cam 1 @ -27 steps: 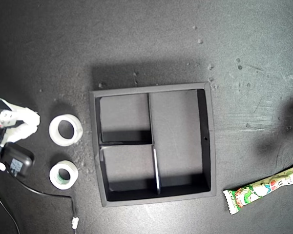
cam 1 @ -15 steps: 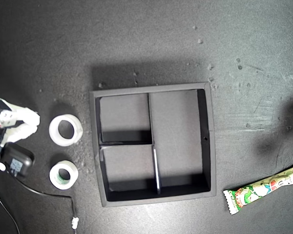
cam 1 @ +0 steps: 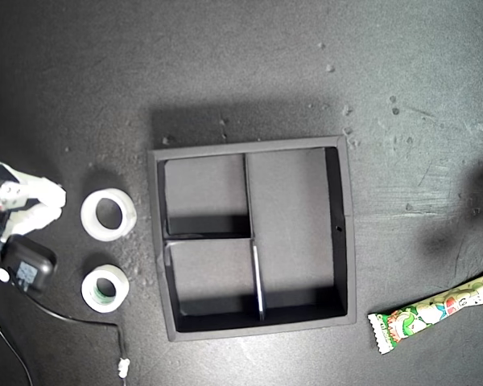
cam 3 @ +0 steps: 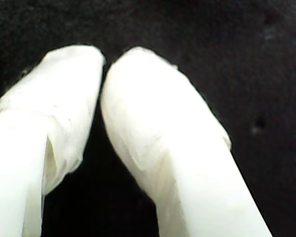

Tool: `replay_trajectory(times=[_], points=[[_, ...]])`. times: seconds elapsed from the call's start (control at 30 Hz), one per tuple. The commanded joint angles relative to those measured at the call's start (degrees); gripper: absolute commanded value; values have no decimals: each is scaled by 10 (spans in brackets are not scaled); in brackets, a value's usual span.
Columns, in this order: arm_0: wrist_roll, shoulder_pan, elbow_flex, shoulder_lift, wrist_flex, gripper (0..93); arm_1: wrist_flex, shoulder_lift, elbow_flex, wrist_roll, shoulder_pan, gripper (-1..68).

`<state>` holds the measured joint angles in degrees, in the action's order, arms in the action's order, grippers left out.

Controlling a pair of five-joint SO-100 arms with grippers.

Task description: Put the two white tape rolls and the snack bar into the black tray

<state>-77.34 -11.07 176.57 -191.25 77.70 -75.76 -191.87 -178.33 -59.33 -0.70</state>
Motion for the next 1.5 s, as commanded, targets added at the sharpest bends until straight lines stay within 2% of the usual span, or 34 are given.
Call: replay_trajectory(times=[0.0,0.97,1.1,1.17,1.23,1.27,1.33,1.4,1.43,1.47], points=[[-4,-10,33,-26,23,2,-8,-1,-6,7,4,-1],[-4,-10,33,-26,23,2,-8,-1,-6,7,2,-1],[-142,12,33,-26,23,2,-11,-1,-6,-28,2,-1],[-95,31,33,-26,23,2,-11,-1,-6,-30,5,-1],[-124,41,33,-27,23,2,-11,-1,-6,-28,3,-1],[-111,44,33,-27,13,25,-11,-1,-6,-32,2,-1],[-81,45,33,-27,-18,1,-7,-1,-6,-47,17,-1],[-111,43,33,-27,-29,0,-9,-1,-7,-79,44,-1],[-149,37,33,-27,-33,0,-8,-1,-7,-106,46,-1],[-153,26,33,-27,-40,6,1,-1,-7,-139,43,-1]])
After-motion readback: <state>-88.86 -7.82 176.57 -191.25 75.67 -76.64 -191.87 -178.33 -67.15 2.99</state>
